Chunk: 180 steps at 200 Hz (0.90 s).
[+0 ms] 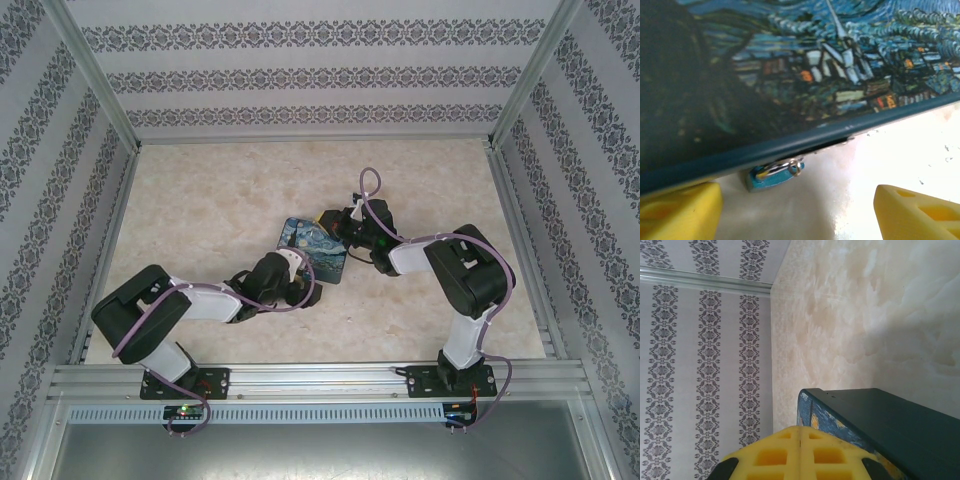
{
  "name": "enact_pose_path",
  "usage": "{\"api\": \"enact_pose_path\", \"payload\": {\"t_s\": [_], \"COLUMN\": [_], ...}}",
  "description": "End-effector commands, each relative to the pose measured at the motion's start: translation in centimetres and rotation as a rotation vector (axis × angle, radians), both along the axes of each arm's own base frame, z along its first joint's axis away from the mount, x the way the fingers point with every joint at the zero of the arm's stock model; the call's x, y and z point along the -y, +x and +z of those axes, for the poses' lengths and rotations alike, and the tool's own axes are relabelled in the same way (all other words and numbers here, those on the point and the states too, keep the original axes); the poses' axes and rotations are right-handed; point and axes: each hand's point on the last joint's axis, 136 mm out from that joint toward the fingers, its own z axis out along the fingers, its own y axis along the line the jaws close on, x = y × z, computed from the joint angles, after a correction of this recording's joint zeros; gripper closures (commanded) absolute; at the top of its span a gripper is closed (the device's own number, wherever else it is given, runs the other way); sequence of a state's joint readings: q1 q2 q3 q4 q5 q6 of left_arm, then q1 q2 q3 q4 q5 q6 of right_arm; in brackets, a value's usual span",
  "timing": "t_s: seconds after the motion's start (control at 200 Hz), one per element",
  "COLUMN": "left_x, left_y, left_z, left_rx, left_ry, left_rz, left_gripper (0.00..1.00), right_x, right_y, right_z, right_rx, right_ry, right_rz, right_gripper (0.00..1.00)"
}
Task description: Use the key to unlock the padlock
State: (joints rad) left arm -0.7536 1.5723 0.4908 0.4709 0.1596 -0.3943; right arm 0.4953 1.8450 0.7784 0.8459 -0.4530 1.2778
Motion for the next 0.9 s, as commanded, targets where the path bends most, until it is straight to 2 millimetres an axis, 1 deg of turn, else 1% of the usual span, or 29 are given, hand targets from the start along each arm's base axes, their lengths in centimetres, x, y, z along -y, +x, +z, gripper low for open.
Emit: {"api": "enact_pose_path", "payload": {"t_s": [0.0, 0.13, 0.265, 0.39, 0.47, 0.57, 0.635, 0.749, 0.894], "left_x": [1.3, 1.5, 2.6, 4.0, 4.5, 4.8, 4.8, 4.8, 4.5], "left_y": [0.8, 0.9, 1.0, 0.7, 0.7, 0.7, 0.7, 0.8, 1.1], "left_z": [0.7, 0.4, 0.6, 1.7, 2.6, 3.5, 3.7, 3.6, 2.8], "left_rx": [0.091, 0.106, 0.105, 0.089, 0.084, 0.080, 0.075, 0.066, 0.058], "left_ry": [0.031, 0.054, 0.037, -0.041, -0.091, -0.136, -0.154, -0.172, -0.166], "left_rz": [-0.030, -0.031, -0.049, -0.076, -0.077, -0.068, -0.058, -0.036, -0.008], "left_gripper": [0.20, 0.20, 0.20, 0.20, 0.21, 0.20, 0.20, 0.20, 0.20], "right_x": [-0.2, -0.2, -0.2, -0.2, -0.3, -0.3, -0.2, -0.2, -0.2], "right_y": [-0.9, -1.1, -1.1, -1.1, -1.1, -1.1, -1.2, -1.3, -1.4], "right_z": [-2.1, -2.5, -2.7, -3.0, -3.1, -3.4, -3.6, -3.8, -4.1], "right_rx": [-0.028, -0.032, -0.035, -0.040, -0.043, -0.046, -0.050, -0.052, -0.056], "right_ry": [-0.026, -0.031, -0.033, -0.036, -0.038, -0.042, -0.045, -0.047, -0.045], "right_rz": [0.018, 0.021, 0.024, 0.027, 0.029, 0.030, 0.030, 0.028, 0.032], "right_gripper": [1.00, 1.00, 1.00, 1.00, 1.00, 1.00, 1.00, 1.00, 1.00]}}
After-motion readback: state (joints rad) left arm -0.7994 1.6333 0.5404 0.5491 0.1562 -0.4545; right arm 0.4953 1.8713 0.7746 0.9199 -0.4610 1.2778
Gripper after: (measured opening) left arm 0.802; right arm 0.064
